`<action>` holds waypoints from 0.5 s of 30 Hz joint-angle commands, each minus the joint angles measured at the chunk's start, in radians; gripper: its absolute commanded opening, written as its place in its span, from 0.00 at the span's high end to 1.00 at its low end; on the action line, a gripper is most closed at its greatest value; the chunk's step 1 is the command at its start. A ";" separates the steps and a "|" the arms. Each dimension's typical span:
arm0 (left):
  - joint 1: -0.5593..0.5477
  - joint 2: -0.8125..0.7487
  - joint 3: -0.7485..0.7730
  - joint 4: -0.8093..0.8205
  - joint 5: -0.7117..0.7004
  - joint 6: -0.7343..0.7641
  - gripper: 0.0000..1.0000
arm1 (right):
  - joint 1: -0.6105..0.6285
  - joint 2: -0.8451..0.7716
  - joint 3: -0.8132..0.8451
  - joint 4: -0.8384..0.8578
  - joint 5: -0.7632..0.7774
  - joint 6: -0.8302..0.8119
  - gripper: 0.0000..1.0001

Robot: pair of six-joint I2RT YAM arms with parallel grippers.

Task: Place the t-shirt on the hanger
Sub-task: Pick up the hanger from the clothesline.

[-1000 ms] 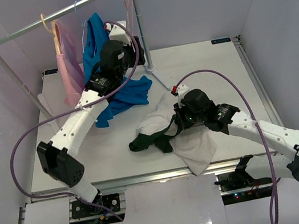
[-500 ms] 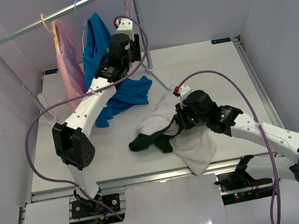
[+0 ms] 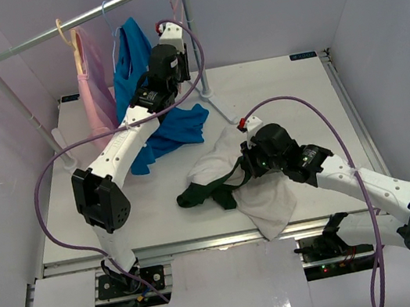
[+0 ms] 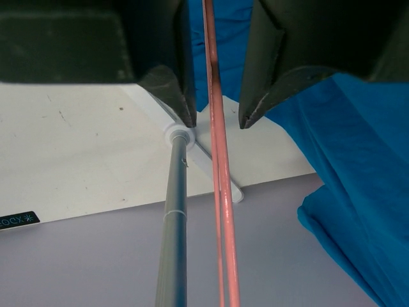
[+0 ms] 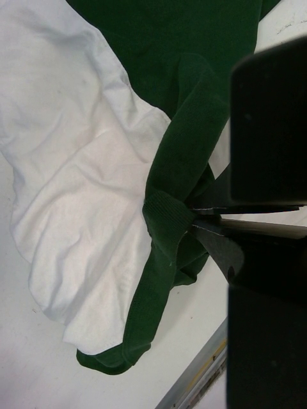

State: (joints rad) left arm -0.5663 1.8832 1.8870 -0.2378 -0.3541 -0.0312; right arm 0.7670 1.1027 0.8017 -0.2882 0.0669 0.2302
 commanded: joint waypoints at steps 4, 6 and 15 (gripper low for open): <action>0.002 -0.044 0.031 0.022 -0.013 0.014 0.88 | -0.003 -0.023 -0.012 0.037 0.011 -0.015 0.92; 0.002 -0.048 0.043 0.018 -0.049 0.010 1.00 | -0.003 -0.023 -0.012 0.037 0.008 -0.015 0.92; 0.002 -0.142 0.035 0.018 -0.114 0.005 1.00 | -0.003 -0.047 -0.025 0.053 0.017 -0.014 0.92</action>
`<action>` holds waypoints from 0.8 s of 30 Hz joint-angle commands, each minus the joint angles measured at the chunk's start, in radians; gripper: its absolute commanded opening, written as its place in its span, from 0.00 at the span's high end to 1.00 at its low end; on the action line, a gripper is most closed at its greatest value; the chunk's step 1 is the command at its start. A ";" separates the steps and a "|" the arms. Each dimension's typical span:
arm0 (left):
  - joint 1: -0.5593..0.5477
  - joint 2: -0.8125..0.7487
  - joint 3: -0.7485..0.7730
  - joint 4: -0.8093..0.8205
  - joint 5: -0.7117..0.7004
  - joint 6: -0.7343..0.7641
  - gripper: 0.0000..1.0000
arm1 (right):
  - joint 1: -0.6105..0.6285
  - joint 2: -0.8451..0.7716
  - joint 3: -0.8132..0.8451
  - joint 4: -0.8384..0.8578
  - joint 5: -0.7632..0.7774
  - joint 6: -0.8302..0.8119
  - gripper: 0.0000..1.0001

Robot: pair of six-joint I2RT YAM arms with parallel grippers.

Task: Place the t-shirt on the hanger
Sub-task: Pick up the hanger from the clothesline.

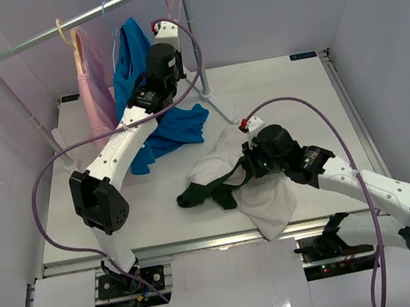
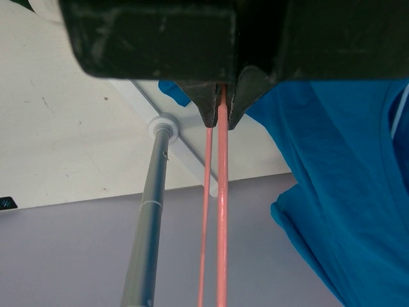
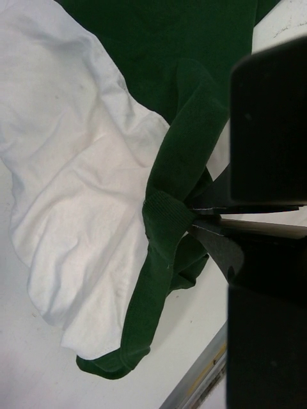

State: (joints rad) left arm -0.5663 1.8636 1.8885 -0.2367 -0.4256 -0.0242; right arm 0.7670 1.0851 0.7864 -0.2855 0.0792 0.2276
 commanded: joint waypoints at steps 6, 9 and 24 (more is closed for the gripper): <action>0.002 -0.154 0.012 0.012 -0.029 -0.004 1.00 | -0.002 -0.010 -0.004 0.048 0.001 -0.011 0.92; 0.000 -0.169 -0.025 -0.018 -0.017 -0.013 1.00 | -0.002 -0.020 -0.006 0.048 0.001 -0.013 0.92; -0.023 -0.481 -0.444 -0.101 0.000 -0.186 1.00 | -0.003 -0.038 -0.016 0.057 0.019 -0.003 0.92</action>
State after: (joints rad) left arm -0.5714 1.5277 1.5237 -0.3086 -0.4005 -0.1282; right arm 0.7670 1.0622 0.7738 -0.2714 0.0785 0.2279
